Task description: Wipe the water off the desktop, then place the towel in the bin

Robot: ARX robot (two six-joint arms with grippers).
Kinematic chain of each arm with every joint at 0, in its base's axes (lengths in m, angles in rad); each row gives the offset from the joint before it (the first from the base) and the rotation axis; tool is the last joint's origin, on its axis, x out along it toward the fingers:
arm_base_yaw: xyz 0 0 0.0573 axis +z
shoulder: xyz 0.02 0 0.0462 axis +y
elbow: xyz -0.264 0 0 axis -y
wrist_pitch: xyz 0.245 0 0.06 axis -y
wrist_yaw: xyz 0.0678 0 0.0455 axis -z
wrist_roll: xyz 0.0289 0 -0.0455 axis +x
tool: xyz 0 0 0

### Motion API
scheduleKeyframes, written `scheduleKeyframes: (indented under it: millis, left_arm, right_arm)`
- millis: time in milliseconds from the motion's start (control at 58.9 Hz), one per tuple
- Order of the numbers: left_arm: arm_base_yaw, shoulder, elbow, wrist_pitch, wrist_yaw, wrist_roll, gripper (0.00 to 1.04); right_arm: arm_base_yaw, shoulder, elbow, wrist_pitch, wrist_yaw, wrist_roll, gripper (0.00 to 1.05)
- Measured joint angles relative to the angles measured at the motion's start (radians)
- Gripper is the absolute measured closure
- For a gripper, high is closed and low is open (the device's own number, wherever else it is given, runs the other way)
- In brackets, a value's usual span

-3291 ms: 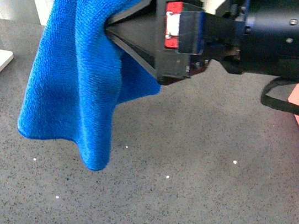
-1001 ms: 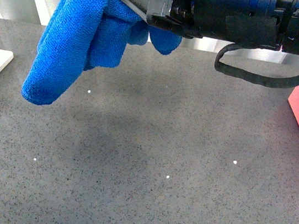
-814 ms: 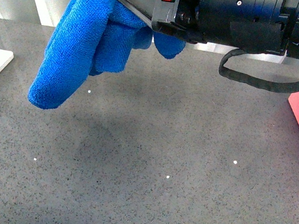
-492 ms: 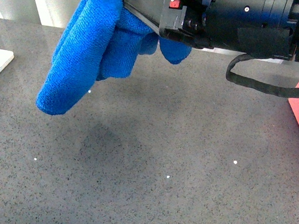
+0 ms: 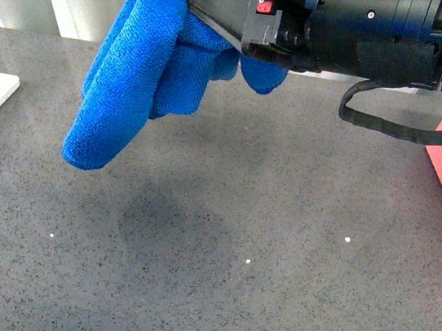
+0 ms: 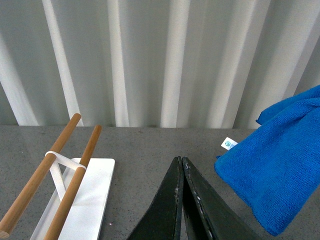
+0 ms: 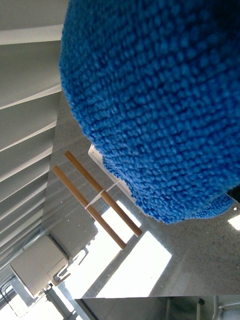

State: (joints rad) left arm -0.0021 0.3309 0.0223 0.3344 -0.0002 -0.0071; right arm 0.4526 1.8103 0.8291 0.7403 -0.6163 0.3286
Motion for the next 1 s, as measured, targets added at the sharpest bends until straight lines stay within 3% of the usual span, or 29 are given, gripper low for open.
scheduleKeyframes:
  millis: [509,594,797,916,1001]
  left_arm:
    - [0.000,-0.158,0.000,-0.158,0.000,0.000,1.01]
    - [0.000,-0.287,0.000,-0.320,0.000,0.000,1.01]
    - [0.000,-0.327,0.000,-0.334,0.000,0.000,1.01]
    - [0.000,-0.327,0.000,-0.334,0.000,0.000,0.76]
    - [0.000,-0.327,0.000,-0.334,0.000,0.000,0.60]
  right_arm:
    - [0.000,-0.010,-0.005,-0.021,0.010,-0.014,0.97]
    - [-0.005,-0.026,-0.018,-0.015,0.010,-0.014,0.97]
    - [-0.013,-0.042,-0.034,-0.024,0.023,-0.016,0.97]
    - [-0.023,-0.074,-0.038,-0.139,0.135,-0.070,0.97]
    - [-0.044,-0.097,-0.024,-0.346,0.274,-0.142,0.97]
